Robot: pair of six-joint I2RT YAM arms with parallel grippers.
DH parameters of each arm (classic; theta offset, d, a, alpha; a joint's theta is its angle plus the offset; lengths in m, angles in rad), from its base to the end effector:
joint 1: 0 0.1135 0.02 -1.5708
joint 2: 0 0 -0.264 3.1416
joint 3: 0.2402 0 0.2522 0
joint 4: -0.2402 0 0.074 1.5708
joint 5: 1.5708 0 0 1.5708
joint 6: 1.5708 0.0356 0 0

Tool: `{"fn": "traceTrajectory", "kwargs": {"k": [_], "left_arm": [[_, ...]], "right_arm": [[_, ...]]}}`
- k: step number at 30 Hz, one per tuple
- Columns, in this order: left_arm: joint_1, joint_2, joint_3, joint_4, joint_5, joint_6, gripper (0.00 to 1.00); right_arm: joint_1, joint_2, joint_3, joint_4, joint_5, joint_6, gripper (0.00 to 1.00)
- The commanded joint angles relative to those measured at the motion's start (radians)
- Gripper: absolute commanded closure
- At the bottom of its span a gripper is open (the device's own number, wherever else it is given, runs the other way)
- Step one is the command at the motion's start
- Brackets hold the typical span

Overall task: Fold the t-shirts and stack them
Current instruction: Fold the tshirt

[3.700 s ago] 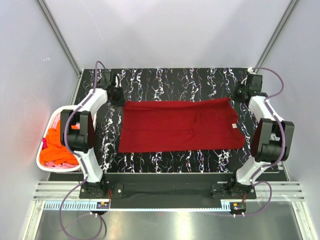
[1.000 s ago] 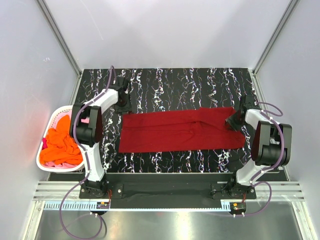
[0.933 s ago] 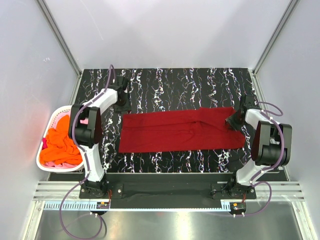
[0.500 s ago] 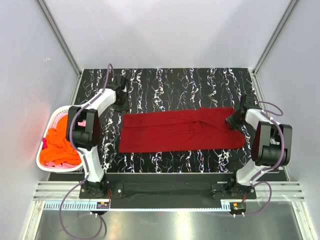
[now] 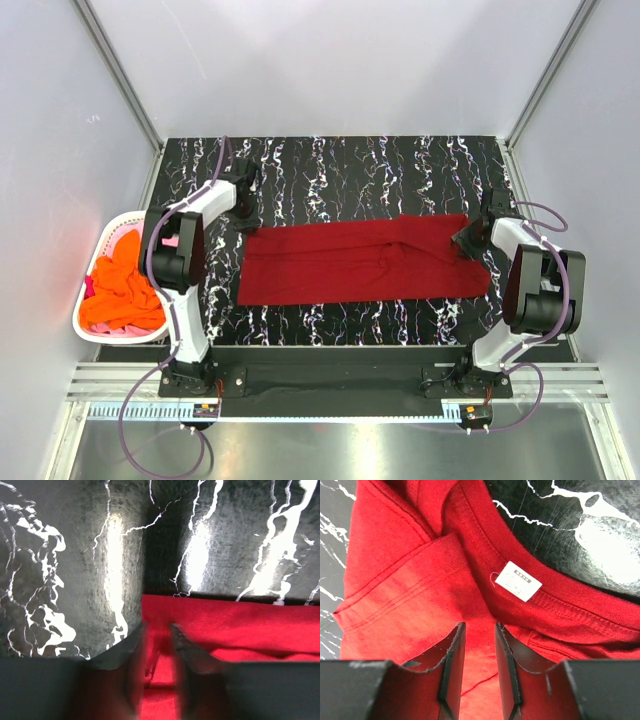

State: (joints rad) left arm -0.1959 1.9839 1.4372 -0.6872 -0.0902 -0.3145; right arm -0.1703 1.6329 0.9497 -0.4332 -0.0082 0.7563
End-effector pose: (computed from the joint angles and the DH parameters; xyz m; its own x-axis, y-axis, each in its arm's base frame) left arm 0.3955 -0.0752 0.1759 -0.9313 -0.1293 -0.3406 -0.1298 0.9913 -0.0214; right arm 0.3079 -0.0526 0.1704 -0.5302 0.7875 -0.3142 0.7284 0.6128 0.3066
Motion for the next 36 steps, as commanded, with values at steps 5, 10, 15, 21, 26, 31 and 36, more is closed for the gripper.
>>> {"fn": "traceTrajectory", "kwargs": {"k": [5, 10, 15, 21, 26, 31, 36], "left_arm": [[0.001, 0.076, 0.104, 0.015, 0.015, 0.006, 1.0], [0.003, 0.081, 0.132, 0.014, 0.0, 0.0, 1.0], [0.012, 0.069, 0.147, 0.014, -0.039, -0.055, 1.0], [0.016, 0.059, 0.189, -0.005, -0.017, -0.057, 0.68], [0.006, -0.051, 0.18, -0.017, -0.043, -0.038, 0.53], [0.015, -0.126, 0.074, -0.009, 0.134, -0.133, 0.5], [0.032, -0.132, -0.015, 0.009, 0.147, -0.25, 0.48]], "right_arm": [[-0.001, 0.064, 0.038, 0.019, 0.079, -0.021, 0.96], [-0.001, 0.082, 0.05, 0.021, 0.132, -0.061, 1.0], [-0.001, 0.062, 0.066, 0.024, 0.172, -0.086, 1.0], [0.0, 0.039, 0.109, 0.022, 0.145, -0.117, 1.0], [-0.001, 0.004, 0.129, -0.033, 0.082, -0.095, 0.81], [0.0, -0.025, 0.081, -0.065, 0.008, -0.016, 0.66], [0.003, -0.025, 0.049, -0.065, -0.056, 0.002, 0.64]]}}
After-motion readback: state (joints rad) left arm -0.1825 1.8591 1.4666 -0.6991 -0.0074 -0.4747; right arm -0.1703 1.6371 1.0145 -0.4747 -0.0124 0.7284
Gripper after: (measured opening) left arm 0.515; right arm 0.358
